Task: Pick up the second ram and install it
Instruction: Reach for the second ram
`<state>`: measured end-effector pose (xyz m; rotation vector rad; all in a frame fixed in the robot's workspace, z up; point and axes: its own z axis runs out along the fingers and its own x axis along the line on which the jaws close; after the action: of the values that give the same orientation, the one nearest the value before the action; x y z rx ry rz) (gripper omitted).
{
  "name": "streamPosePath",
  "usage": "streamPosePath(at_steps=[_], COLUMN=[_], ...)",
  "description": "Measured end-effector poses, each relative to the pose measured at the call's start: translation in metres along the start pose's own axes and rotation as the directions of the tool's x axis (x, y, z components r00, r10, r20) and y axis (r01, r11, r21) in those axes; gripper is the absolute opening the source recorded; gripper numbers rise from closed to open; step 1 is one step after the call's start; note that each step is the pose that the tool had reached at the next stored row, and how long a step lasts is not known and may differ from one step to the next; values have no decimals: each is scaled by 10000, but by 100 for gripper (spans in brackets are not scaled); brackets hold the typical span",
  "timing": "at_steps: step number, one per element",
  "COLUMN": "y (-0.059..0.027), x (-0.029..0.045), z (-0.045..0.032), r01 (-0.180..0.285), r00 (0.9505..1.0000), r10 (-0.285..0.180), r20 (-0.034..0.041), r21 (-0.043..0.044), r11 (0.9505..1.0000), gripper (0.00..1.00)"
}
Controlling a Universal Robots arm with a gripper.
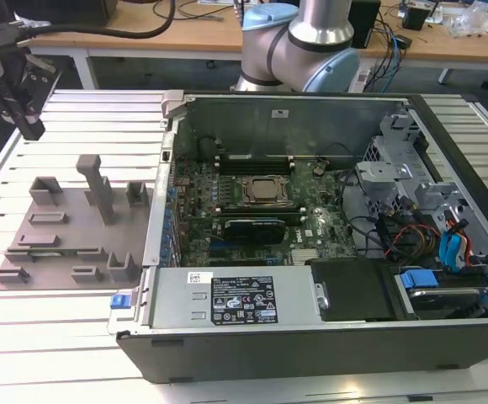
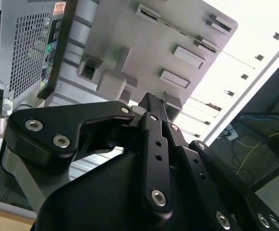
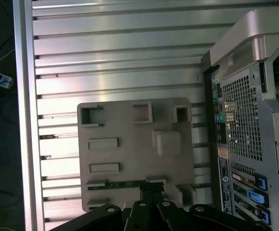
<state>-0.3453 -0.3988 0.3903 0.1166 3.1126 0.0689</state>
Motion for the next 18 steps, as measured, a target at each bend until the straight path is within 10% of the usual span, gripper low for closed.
streamPosePath(at_steps=[18], y=[-57], x=[363], z=[46], r01=[0], r00=[10000], r10=[0], r20=[-1], r21=[0], r11=[10000], gripper=[10])
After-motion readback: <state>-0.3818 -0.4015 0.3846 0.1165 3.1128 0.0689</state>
